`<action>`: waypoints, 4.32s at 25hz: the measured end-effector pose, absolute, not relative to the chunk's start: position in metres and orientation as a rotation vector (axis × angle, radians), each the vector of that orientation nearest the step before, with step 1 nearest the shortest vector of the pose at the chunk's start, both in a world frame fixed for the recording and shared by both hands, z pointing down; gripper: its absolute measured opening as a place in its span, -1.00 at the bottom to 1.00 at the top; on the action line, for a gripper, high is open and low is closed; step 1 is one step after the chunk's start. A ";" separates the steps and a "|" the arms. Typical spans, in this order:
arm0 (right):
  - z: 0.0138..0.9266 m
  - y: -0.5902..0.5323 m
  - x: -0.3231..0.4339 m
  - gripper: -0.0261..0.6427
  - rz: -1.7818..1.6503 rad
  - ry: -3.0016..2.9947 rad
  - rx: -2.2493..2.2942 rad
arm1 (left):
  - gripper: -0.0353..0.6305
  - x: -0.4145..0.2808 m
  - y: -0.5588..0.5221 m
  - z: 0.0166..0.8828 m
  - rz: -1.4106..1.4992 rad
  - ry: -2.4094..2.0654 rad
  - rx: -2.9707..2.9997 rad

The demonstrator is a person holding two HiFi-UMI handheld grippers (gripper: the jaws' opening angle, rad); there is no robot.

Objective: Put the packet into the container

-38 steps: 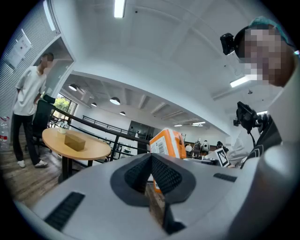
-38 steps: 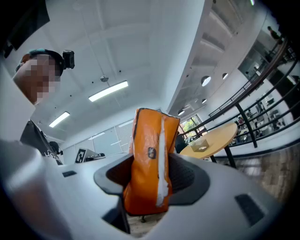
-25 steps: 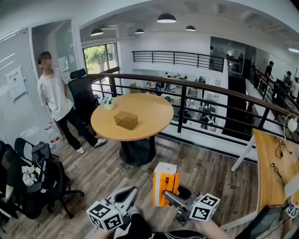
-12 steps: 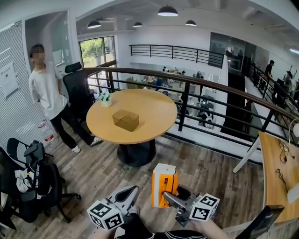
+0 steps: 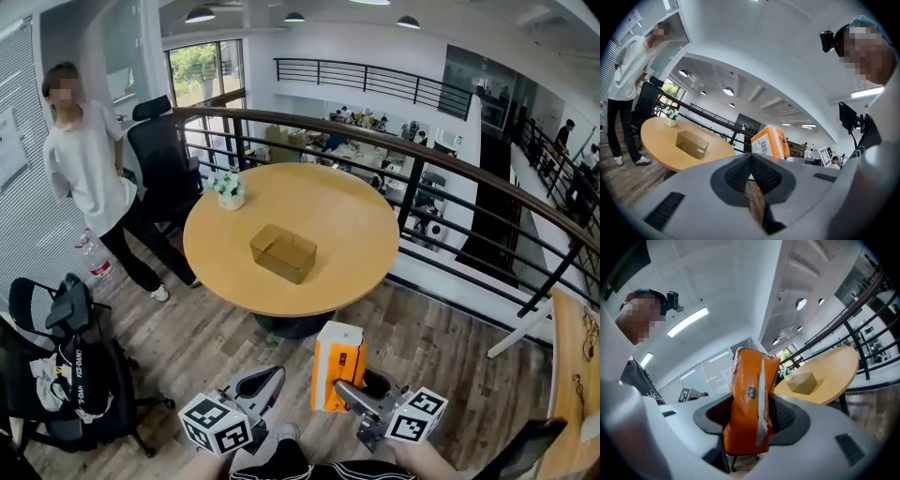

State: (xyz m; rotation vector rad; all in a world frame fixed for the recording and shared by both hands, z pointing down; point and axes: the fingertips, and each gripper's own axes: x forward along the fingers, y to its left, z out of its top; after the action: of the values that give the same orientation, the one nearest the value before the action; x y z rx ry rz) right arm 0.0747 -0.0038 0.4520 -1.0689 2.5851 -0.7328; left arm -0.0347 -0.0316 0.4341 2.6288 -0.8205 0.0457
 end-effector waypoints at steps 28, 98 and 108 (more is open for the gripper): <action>0.439 -0.143 0.047 -0.25 -0.702 2.594 -1.124 | -0.88 -0.058 -0.175 0.423 0.098 -0.784 2.706; 0.644 -0.383 0.021 -0.25 -0.209 4.052 -1.349 | -0.88 -0.078 -0.286 0.463 0.079 -1.038 2.461; 0.645 -0.383 0.019 -0.20 -0.268 4.103 -1.256 | -0.88 -0.088 -0.283 0.464 0.036 -1.059 2.447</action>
State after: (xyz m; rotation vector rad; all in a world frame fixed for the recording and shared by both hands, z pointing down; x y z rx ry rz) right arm 0.0190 -0.3831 0.6453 -1.2556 4.1025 -0.2680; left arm -0.0883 -0.2834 0.4637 2.4469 -1.0591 0.0359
